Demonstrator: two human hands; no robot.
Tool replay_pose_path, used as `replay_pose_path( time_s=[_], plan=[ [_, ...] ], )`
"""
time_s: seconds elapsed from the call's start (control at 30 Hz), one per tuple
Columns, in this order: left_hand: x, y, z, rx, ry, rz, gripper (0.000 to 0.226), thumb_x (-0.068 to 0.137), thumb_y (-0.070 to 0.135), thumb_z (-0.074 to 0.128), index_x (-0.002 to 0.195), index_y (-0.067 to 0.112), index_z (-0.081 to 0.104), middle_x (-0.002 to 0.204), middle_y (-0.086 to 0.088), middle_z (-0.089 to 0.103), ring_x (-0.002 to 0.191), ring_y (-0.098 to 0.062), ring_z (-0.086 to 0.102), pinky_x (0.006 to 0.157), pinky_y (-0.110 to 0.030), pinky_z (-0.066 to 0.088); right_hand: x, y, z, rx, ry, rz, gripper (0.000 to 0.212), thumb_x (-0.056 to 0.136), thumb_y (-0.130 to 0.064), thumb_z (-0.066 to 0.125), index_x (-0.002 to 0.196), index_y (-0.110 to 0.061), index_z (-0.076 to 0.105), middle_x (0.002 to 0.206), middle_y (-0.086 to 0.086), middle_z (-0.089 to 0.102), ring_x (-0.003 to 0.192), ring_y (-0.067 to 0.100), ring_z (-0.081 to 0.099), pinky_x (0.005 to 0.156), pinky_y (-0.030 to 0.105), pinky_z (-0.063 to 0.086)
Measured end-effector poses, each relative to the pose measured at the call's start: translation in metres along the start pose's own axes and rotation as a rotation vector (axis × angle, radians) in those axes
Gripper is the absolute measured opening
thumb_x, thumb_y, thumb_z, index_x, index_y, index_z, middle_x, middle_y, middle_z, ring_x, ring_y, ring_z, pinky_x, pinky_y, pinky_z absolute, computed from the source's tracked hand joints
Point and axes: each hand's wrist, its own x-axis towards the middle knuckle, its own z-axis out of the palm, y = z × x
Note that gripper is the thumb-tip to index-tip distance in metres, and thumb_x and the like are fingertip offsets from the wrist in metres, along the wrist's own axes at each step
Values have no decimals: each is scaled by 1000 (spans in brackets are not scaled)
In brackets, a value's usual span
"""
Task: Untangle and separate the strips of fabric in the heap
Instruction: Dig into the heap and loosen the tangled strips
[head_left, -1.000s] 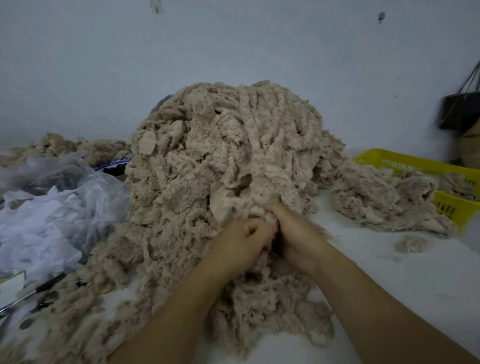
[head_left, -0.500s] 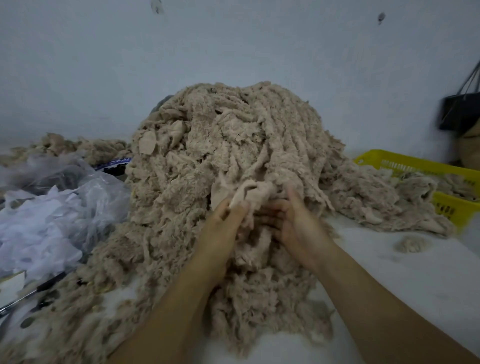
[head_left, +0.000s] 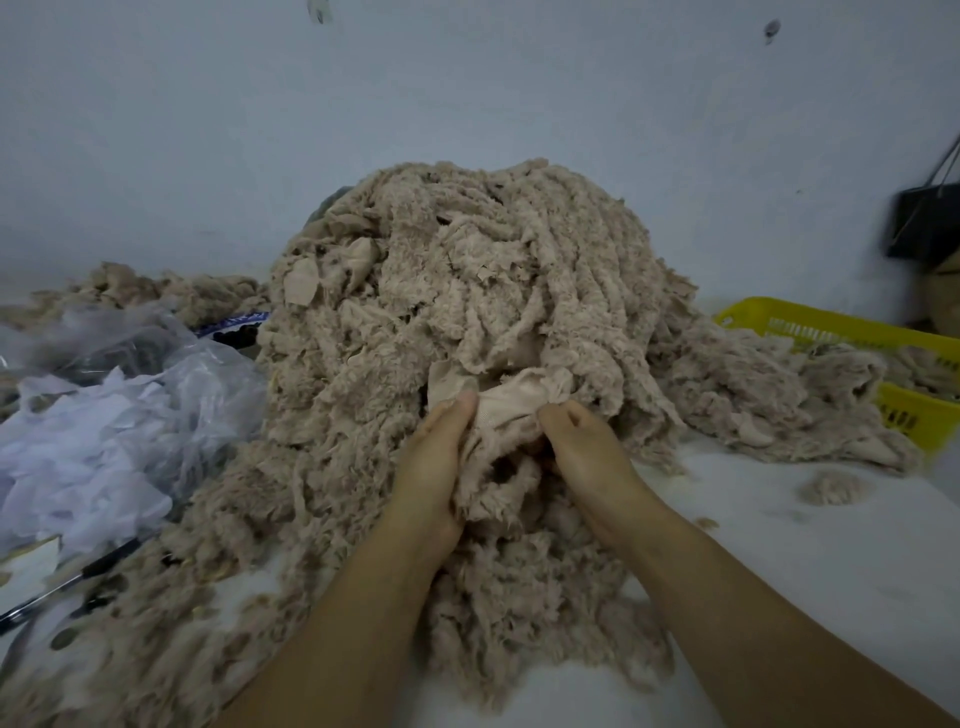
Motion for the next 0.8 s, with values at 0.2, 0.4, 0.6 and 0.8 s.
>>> replay_pose_path(
  time_s=[0.2,0.4,0.6,0.8],
  plan=[
    [2,9,-6,-233,-108,-140,53,92,36,57,135,7,57,126,-20,67,117,-33,65,102,-47,49,-1,-5,-6,142,3,-12,24,79,-45,52,68,-25,42,77,2,39,76,20,37,73,37,30],
    [1,10,-6,-212,-140,-119,47,98,38,50,138,13,55,129,-18,66,120,-32,63,103,-48,48,2,-3,-4,210,6,7,61,75,-51,55,105,2,52,97,24,61,88,19,54,102,63,41],
    [-5,3,2,1,-168,-51,41,102,33,49,133,9,60,125,-17,68,118,-29,65,97,-40,53,1,-4,-4,325,-151,-13,42,90,-54,57,115,-22,72,114,2,73,109,16,68,93,35,54],
    [-9,0,8,289,-218,-39,49,90,51,58,119,13,68,113,-6,75,108,-17,70,91,-29,55,-7,-5,0,98,-174,-74,27,100,-37,53,107,-19,72,101,-1,76,98,11,71,85,25,55]
  ],
)
